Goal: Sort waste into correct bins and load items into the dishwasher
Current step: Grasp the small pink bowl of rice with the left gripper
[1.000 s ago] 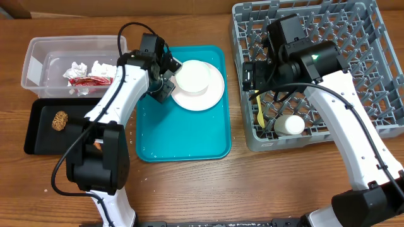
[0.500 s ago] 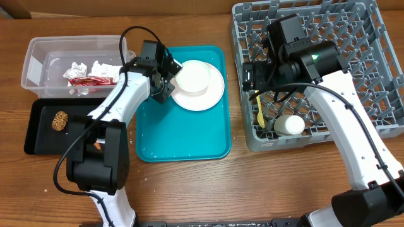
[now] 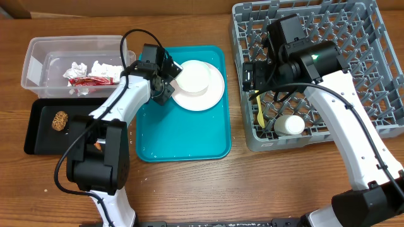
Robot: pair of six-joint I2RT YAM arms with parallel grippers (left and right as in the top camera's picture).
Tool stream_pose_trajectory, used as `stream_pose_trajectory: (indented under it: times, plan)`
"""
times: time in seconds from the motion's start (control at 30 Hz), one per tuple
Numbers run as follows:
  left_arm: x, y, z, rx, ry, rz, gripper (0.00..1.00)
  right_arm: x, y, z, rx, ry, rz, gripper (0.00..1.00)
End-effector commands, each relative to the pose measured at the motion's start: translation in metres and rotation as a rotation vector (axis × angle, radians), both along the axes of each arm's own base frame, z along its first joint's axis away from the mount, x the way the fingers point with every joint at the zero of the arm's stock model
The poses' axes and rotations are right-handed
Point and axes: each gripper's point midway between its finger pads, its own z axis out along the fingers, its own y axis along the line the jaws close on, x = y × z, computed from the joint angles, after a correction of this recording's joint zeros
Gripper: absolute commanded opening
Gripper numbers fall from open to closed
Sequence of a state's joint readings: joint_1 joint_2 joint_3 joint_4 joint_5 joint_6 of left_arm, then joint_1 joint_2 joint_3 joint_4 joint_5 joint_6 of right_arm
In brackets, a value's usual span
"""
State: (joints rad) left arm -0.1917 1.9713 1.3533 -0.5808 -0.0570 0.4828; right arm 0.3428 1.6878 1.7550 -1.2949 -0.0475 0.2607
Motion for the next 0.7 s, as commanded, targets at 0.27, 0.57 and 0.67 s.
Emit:
stream_pose_trajectory:
  times: [0.27, 0.57, 0.67]
  plan:
    - [-0.039, 0.007, -0.026, 0.018, 0.142, 0.021, 0.19, 0.001, 0.002, 0.012, 0.008, -0.036, 0.01, 1.0]
    - [-0.049, 0.001, -0.02, 0.013, 0.19, 0.069, 0.04, 0.001, 0.002, 0.012, 0.008, -0.036, 0.01, 1.0]
    - [-0.046, -0.003, -0.006, 0.009, 0.194, 0.093, 0.04, 0.001, 0.002, 0.012, 0.008, -0.036, 0.01, 1.0]
